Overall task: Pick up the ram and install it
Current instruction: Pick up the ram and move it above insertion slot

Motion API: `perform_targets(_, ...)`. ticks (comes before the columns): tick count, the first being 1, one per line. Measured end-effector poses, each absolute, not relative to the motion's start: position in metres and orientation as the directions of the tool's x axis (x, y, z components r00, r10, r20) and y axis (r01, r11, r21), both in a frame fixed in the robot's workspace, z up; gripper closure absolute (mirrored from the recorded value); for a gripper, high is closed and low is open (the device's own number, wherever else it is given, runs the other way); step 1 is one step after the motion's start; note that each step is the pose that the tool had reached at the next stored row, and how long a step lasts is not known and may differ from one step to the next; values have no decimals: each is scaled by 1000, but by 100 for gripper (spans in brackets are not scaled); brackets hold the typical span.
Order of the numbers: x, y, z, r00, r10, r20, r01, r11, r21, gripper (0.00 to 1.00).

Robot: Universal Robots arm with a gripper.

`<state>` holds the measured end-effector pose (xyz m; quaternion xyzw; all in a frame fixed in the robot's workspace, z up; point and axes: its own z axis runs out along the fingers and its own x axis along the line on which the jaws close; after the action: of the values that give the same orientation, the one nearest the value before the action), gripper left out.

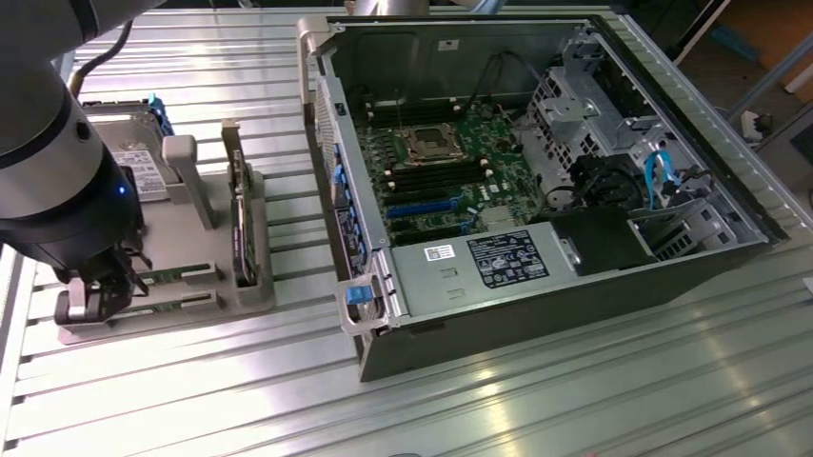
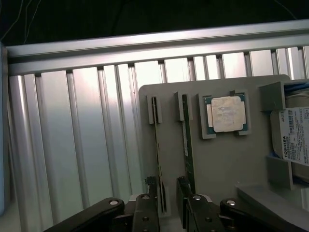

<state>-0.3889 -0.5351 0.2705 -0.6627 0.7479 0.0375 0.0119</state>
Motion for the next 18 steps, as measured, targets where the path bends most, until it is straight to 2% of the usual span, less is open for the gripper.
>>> perform_targets(18, -389, -542, 246, -122, -989, -87, -992, 118, 43, 70)
